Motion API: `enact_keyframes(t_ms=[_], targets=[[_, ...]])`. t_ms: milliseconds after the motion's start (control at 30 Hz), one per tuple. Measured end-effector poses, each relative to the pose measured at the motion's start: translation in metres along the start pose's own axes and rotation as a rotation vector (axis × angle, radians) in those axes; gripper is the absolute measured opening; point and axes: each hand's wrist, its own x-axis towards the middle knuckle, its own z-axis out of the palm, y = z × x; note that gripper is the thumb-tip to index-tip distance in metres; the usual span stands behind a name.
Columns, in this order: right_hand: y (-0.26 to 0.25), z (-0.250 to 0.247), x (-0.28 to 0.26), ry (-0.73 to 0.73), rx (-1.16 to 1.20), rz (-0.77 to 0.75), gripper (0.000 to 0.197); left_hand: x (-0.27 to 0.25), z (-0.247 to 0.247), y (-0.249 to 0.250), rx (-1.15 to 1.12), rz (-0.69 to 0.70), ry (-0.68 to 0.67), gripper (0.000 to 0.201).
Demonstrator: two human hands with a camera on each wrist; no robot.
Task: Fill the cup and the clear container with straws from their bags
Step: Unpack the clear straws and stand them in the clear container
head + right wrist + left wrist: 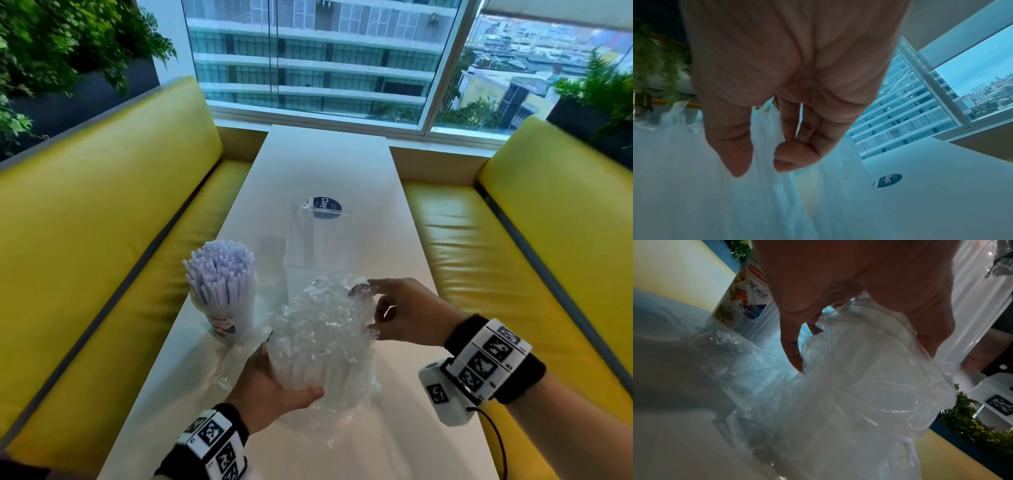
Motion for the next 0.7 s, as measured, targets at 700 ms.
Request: enact_keyframes(t_ms=[700], targets=[[-0.024, -0.011, 0.007, 0.337, 0.257, -0.091, 0.022, -0.002, 0.001, 0.004, -0.038, -0.01, 0.005, 0.069]])
